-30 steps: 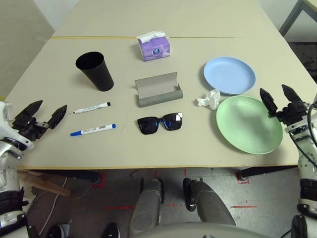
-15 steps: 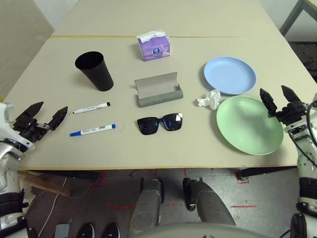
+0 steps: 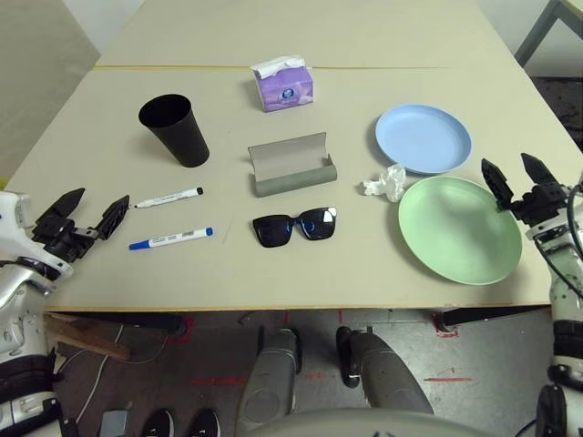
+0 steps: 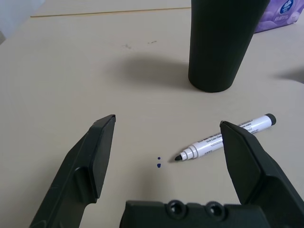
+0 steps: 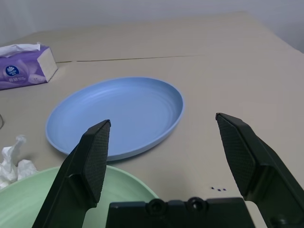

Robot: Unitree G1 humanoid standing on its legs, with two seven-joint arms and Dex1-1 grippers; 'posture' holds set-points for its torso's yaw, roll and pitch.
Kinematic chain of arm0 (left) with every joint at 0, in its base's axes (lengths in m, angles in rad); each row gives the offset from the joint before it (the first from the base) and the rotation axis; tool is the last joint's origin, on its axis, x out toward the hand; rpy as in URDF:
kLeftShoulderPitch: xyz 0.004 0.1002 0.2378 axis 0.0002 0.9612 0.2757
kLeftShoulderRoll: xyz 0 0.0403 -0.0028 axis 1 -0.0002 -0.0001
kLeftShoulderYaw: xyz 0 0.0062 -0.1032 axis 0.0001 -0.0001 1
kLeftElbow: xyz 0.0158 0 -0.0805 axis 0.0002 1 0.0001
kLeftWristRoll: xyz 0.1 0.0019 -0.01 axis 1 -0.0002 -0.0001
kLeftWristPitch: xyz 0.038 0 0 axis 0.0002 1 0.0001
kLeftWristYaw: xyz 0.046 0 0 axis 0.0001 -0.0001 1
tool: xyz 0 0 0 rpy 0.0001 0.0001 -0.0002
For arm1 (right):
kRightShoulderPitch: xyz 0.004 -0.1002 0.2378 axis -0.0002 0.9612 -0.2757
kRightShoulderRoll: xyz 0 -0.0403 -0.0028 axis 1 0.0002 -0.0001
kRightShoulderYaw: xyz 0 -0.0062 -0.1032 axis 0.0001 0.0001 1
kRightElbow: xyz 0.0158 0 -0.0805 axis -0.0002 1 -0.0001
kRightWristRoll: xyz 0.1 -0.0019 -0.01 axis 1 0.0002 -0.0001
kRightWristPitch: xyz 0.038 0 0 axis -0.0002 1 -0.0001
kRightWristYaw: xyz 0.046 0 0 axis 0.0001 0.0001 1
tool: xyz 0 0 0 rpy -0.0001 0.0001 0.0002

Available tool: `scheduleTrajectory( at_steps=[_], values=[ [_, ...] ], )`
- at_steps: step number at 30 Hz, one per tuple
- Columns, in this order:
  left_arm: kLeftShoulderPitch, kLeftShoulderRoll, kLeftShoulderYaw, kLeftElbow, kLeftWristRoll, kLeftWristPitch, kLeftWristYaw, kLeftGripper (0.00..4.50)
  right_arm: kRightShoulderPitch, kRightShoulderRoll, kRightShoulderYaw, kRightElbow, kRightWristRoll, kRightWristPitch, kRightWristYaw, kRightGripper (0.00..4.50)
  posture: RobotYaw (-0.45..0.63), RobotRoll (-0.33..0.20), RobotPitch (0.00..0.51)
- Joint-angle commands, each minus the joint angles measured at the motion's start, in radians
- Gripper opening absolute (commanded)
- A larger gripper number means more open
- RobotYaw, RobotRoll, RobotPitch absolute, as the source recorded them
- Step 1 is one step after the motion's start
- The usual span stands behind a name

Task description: Organize and tidy the items on the table.

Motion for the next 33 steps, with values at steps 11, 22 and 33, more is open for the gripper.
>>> scheduleTrajectory(
  at_steps=[11, 22, 33],
  values=[
    [0.006, 0.011, -0.025, -0.053, -0.116, 0.139, -0.191, 4.47, 0.015, -0.016, -0.001, 0.047, -0.009, -0.019, 0.016, 4.50, 0.08, 0.000, 0.221],
    [-0.101, 0.066, -0.186, -0.098, -0.146, 0.265, -0.476, 4.47, -0.009, -0.028, -0.006, 0.065, -0.012, -0.026, 0.026, 4.50, 0.05, 0.000, 0.206],
    [-0.297, 0.070, -0.368, 0.014, -0.093, 0.190, -0.786, 4.47, 0.038, -0.039, -0.027, 0.008, -0.004, -0.019, 0.014, 4.50, -0.01, 0.000, 0.208]
  ],
)
